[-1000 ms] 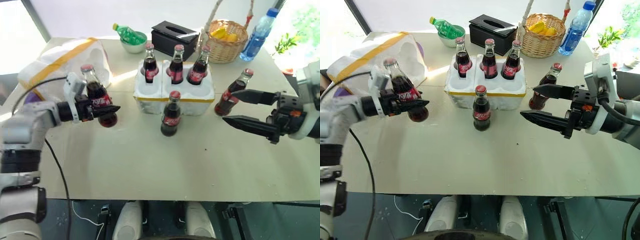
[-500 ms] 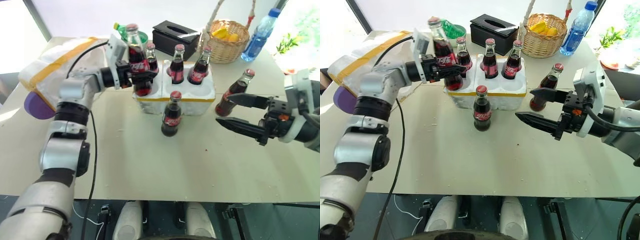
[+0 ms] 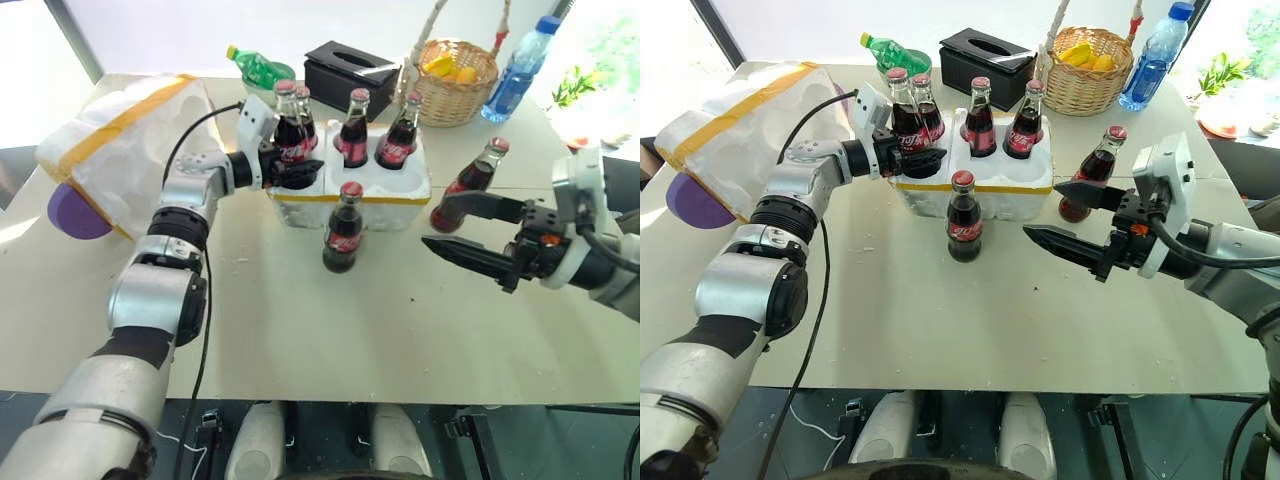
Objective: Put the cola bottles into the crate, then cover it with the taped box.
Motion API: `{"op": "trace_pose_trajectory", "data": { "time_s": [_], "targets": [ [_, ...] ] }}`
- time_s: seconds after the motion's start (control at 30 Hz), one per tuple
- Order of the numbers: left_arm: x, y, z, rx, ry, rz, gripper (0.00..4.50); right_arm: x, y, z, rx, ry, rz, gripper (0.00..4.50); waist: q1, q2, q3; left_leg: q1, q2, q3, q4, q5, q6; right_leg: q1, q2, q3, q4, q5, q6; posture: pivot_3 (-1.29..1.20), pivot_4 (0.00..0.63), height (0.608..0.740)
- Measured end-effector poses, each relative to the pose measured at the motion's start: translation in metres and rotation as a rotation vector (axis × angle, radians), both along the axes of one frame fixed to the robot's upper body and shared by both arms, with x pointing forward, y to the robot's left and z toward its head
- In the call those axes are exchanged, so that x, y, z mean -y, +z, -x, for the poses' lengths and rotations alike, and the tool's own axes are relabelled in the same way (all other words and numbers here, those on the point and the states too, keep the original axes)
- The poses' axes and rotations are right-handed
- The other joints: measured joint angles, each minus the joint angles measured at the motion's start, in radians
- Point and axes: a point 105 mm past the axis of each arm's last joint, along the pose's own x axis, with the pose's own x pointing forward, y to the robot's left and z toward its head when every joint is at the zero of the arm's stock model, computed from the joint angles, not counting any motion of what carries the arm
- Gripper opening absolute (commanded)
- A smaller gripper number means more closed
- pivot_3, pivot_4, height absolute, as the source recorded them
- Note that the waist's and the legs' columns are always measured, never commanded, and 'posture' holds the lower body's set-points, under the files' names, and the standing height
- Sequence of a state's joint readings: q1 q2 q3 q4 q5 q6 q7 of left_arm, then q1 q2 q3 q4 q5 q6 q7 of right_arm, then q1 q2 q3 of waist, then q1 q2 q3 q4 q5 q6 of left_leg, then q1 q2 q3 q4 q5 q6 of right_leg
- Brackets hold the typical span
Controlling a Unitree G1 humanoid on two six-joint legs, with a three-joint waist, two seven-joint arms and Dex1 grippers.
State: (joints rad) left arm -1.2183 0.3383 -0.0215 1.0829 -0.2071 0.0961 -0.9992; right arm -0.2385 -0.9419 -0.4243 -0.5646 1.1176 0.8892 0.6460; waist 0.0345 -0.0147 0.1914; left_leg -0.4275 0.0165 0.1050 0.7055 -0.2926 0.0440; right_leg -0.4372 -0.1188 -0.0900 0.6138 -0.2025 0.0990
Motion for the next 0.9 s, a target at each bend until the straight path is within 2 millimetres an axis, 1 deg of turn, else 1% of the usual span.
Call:
{"op": "trace_pose_trajectory", "data": {
  "time_s": [0.07,0.1,0.13,0.23,0.33,0.4,0.47,0.53,0.57,0.6,0.63,0.67,0.7,0.73,0.77,0.8,0.87,0.9],
  "targets": [
    [0.0,-0.001,0.0,0.003,-0.001,-0.007,3.93,-0.002,-0.002,-0.001,-0.002,0.008,0.003,4.5,0.0,0.0,0.0,0.0,0.0,0.0,0.0,-0.001,0.002,0.0,0.0,0.0,0.0,0.0,0.0,0.0,0.15,0.74],
    [0.0,-0.001,0.0,0.012,0.0,-0.013,4.29,-0.003,-0.003,-0.001,-0.002,0.012,0.008,4.5,0.0,0.0,0.0,0.0,0.0,0.0,0.0,-0.002,0.004,0.0,0.0,0.0,0.0,0.0,0.0,0.0,0.15,0.74],
    [-0.001,-0.002,0.0,0.013,0.0,-0.019,4.45,-0.004,-0.004,-0.002,-0.001,0.014,0.011,4.5,0.0,0.0,0.0,0.001,0.0,0.0,0.0,-0.002,0.004,0.001,0.0,0.0,0.0,0.0,0.0,0.0,0.15,0.74],
    [-0.006,-0.007,0.002,0.008,-0.007,-0.021,4.45,-0.004,-0.006,-0.006,-0.002,0.01,0.014,4.5,0.001,0.0,0.0,0.001,0.0,0.0,0.001,-0.002,0.004,0.001,0.0,0.0,0.001,0.0,0.0,0.0,0.15,0.74],
    [-0.009,-0.007,0.003,0.013,-0.01,-0.025,4.45,-0.004,-0.007,-0.01,0.004,0.008,0.018,4.5,0.001,0.0,0.0,0.001,0.0,0.0,0.002,-0.002,0.003,0.001,0.0,0.0,0.001,0.0,0.0,0.0,0.15,0.74],
    [-0.016,-0.008,0.005,0.018,-0.008,-0.035,4.45,-0.005,-0.007,-0.011,0.007,0.017,0.02,4.5,0.001,0.0,0.0,0.001,0.0,0.0,0.002,-0.002,0.003,0.001,0.0,0.0,0.001,0.0,0.0,0.0,0.15,0.74],
    [-0.029,-0.006,0.01,0.02,-0.01,-0.053,4.45,-0.005,-0.009,-0.012,0.002,0.028,0.024,4.5,-0.005,0.0,0.0,0.001,0.001,0.0,0.002,-0.002,0.003,0.001,0.0,0.0,0.001,0.0,0.0,0.0,0.15,0.74],
    [-0.053,0.002,0.021,0.018,-0.013,-0.062,4.45,-0.005,-0.012,-0.014,-0.007,0.031,0.032,4.5,-0.021,0.001,0.0,0.0,0.001,-0.001,0.002,0.0,0.001,0.001,0.0,0.0,0.001,0.0,0.0,0.0,0.15,0.74],
    [-0.066,0.009,0.03,0.024,-0.016,-0.064,4.45,-0.005,-0.014,-0.015,-0.015,0.033,0.033,4.5,-0.026,0.001,0.0,0.0,0.002,-0.001,0.002,0.0,0.0,0.001,0.0,0.0,0.001,0.0,0.0,0.0,0.15,0.74],
    [-0.071,0.014,0.036,0.027,-0.027,-0.066,4.45,-0.004,-0.015,-0.016,-0.02,0.033,0.032,4.5,-0.027,0.001,0.0,0.0,0.002,-0.001,0.002,0.0,0.0,0.001,0.0,0.0,0.001,0.0,0.0,0.0,0.15,0.74],
    [-0.08,0.021,0.049,0.029,-0.045,-0.077,4.45,-0.006,-0.018,-0.018,-0.026,0.035,0.033,4.5,-0.031,0.001,0.0,0.0,0.002,-0.001,0.002,0.0,-0.001,0.001,0.0,0.0,0.001,0.0,0.0,0.0,0.15,0.74],
    [-0.087,0.026,0.063,0.023,-0.071,-0.089,4.45,-0.008,-0.02,-0.02,-0.028,0.035,0.033,4.5,-0.033,0.001,0.0,0.001,0.002,-0.001,0.002,0.0,-0.001,0.001,0.0,0.0,0.001,0.0,0.0,0.0,0.15,0.74],
    [-0.097,0.03,0.084,0.005,-0.098,-0.114,4.45,-0.011,-0.024,-0.023,-0.037,0.036,0.028,4.5,-0.042,0.001,0.0,0.001,0.002,-0.001,0.002,0.0,-0.001,0.001,0.0,0.0,0.001,0.0,0.0,0.0,0.15,0.74],
    [-0.102,0.031,0.099,-0.017,-0.119,-0.136,4.45,-0.013,-0.03,-0.025,-0.049,0.032,0.028,4.5,-0.045,0.001,0.0,0.001,0.002,-0.001,0.002,0.0,-0.001,0.001,0.0,0.001,0.001,0.0,0.0,0.0,0.15,0.74],
    [-0.104,0.031,0.116,-0.037,-0.149,-0.16,4.45,-0.015,-0.036,-0.028,-0.064,0.028,0.028,4.5,-0.046,0.001,0.0,0.001,0.002,-0.001,0.002,0.0,-0.001,0.001,0.0,0.001,0.001,0.0,0.0,0.0,0.15,0.74],
    [-0.102,0.029,0.13,-0.06,-0.186,-0.176,4.45,-0.018,-0.043,-0.031,-0.079,0.026,0.029,4.5,-0.041,0.002,0.0,0.001,0.002,-0.002,0.002,0.0,-0.001,0.002,-0.001,0.0,0.001,0.0,0.0,0.0,0.15,0.74],
    [-0.096,0.019,0.152,-0.106,-0.233,-0.199,4.45,-0.028,-0.053,-0.034,-0.09,0.035,0.021,4.5,-0.037,0.002,-0.001,0.002,0.001,-0.002,0.002,0.001,-0.002,0.003,-0.001,0.0,0.001,0.0,0.0,0.0,0.15,0.74],
    [-0.091,0.013,0.16,-0.127,-0.255,-0.202,4.45,-0.032,-0.058,-0.036,-0.099,0.038,0.019,4.5,-0.031,0.002,-0.001,0.002,0.001,-0.002,0.002,0.001,-0.002,0.003,-0.001,0.0,0.001,-0.001,0.0,0.0,0.15,0.74]
  ]
}}
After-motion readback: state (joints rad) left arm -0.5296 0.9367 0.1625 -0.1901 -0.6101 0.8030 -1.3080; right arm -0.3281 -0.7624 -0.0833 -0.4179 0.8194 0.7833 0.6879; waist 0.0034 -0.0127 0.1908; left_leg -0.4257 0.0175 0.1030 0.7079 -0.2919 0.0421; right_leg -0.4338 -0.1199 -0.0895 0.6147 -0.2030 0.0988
